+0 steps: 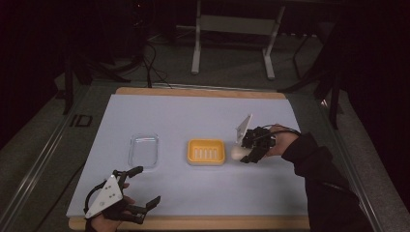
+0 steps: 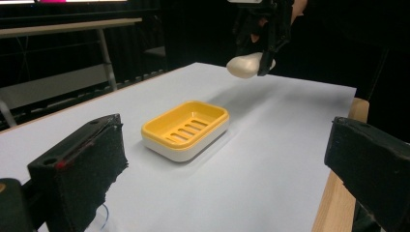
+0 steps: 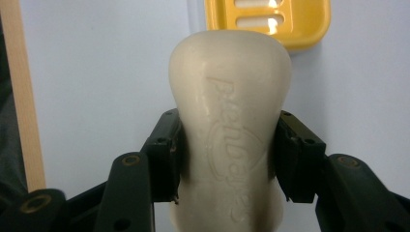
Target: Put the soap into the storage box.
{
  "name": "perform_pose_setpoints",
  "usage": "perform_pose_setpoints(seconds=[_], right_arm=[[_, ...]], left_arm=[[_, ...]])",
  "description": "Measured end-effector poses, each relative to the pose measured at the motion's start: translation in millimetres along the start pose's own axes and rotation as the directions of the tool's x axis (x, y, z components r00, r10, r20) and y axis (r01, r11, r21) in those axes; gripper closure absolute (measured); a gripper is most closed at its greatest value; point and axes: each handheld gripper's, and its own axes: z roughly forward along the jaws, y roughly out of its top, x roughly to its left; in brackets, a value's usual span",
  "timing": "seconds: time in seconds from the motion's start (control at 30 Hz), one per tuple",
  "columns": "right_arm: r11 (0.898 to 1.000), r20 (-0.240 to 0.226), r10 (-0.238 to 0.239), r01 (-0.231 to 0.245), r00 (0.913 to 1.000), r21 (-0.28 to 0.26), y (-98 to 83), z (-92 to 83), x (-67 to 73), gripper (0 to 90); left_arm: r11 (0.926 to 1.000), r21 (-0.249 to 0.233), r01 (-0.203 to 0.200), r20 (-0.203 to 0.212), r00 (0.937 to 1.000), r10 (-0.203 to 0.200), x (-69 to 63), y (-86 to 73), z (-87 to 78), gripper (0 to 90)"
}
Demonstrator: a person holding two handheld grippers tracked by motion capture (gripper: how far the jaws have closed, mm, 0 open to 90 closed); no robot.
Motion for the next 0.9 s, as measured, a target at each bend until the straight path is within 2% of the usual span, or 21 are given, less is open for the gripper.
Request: perform_pose_setpoints(seconds=[0.47, 0.67, 0.7, 0.9], right_arm=[[0.997, -0.005, -0.082, 0.082, 0.9966, 0.002, 29.6, -8.7, 0.9, 49.8], [0.994, 0.000, -0.101, 0.101, 0.9949, -0.032, 39.0, -12.4, 0.3, 49.8], [0.993, 0.005, -0.110, 0.110, 0.9939, -0.053, 44.3, -13.2, -0.1, 49.8], [0.989, 0.007, -0.123, 0.123, 0.9924, -0.077, 56.2, -11.9, 0.3, 49.8]], left_arm=[[1.0000, -0.005, 0.005, 0.001, 1.0000, -0.005, 0.8, 0.2, -0.6, 1.2], [1.0000, -0.007, 0.001, 0.000, 1.0000, -0.001, 0.4, 0.4, -0.7, 1.1], [1.0000, -0.006, 0.001, -0.001, 1.0000, -0.001, 0.4, 0.4, -0.8, 1.1], [0.9999, -0.010, 0.001, 0.001, 1.0000, -0.001, 0.4, 0.5, -1.6, 1.2]])
